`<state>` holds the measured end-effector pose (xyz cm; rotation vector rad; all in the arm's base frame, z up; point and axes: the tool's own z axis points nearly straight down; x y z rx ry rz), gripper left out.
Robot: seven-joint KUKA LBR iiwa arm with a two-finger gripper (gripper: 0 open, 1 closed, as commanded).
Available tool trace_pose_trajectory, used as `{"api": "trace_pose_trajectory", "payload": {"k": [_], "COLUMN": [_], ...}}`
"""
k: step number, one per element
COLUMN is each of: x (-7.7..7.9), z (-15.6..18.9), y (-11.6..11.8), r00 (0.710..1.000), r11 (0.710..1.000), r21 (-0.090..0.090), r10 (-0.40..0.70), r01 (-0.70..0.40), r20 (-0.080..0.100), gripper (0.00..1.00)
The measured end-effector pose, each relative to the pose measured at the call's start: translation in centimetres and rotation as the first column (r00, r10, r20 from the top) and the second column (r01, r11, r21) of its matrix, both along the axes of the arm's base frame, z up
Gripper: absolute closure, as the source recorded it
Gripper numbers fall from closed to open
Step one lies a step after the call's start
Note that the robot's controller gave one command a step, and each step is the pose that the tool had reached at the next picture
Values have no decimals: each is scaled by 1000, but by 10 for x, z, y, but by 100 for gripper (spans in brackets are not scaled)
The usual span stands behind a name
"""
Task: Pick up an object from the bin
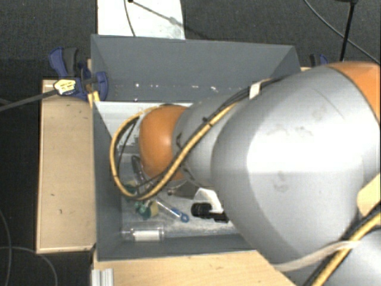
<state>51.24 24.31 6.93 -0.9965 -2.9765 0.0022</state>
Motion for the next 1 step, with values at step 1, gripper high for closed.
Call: {"api": "trace_pose_trajectory", "payload": {"k": [1], "x": [2], "z": [96], "y": [1], "r00": [1000], "r11": [1000], "r21": [4], "r10": [4], "r01": [-5], "r20": [11], "gripper": [100]}}
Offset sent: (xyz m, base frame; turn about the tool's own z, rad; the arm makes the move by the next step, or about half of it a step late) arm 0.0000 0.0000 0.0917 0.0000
